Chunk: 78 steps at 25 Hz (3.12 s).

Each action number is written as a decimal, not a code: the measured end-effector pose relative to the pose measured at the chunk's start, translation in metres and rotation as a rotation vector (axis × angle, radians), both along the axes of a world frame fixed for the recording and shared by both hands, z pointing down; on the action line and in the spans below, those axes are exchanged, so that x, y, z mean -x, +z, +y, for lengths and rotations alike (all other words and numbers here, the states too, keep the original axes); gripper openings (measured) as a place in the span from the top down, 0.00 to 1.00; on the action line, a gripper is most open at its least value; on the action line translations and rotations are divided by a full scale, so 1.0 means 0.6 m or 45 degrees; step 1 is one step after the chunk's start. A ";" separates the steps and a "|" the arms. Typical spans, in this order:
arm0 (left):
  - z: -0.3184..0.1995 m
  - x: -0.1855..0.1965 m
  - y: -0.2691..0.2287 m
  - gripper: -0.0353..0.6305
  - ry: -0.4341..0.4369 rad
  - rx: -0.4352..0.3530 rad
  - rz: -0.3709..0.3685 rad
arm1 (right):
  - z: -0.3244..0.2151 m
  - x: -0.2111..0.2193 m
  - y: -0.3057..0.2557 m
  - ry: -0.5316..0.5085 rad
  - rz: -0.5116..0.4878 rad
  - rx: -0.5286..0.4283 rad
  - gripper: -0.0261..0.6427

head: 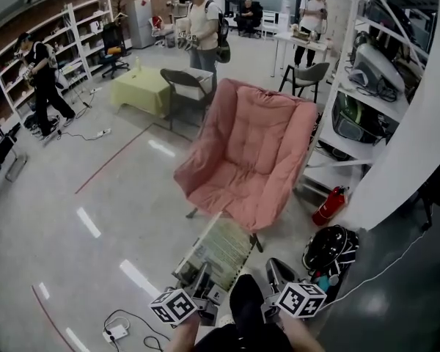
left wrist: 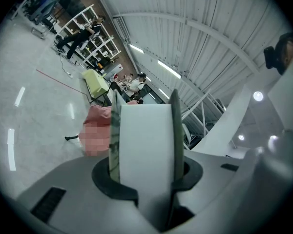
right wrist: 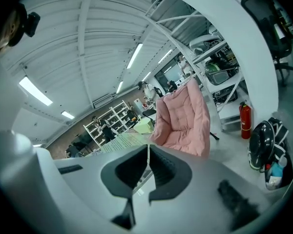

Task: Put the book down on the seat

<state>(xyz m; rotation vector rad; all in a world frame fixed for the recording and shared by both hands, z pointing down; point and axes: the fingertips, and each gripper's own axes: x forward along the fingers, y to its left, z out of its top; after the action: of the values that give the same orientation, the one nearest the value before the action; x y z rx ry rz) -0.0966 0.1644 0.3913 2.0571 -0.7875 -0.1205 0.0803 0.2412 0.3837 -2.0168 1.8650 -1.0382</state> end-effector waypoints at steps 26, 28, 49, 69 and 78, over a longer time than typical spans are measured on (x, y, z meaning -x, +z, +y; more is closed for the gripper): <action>-0.284 -0.187 0.027 0.71 -0.088 0.087 -0.019 | -0.305 -0.185 0.031 -0.124 -0.071 0.059 0.94; -0.302 -0.197 0.031 0.71 -0.112 0.101 -0.010 | -0.332 -0.197 0.036 -0.149 -0.073 0.063 0.94; -0.517 -0.237 0.258 0.71 -0.220 0.307 0.019 | -0.597 -0.226 0.227 -0.324 -0.115 0.192 0.94; -0.648 -0.252 0.614 0.70 -0.116 0.387 0.029 | -0.706 -0.168 0.521 -0.274 -0.319 0.246 0.94; -0.644 -0.225 0.678 0.63 -0.198 0.451 -0.053 | -0.709 -0.151 0.572 -0.289 -0.340 0.290 0.94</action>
<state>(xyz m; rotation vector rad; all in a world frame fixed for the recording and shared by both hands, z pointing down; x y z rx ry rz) 0.0383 -0.2221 0.7979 1.6690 -0.9234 -0.0214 0.1710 -0.1842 0.7271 -1.6945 1.9342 -1.5603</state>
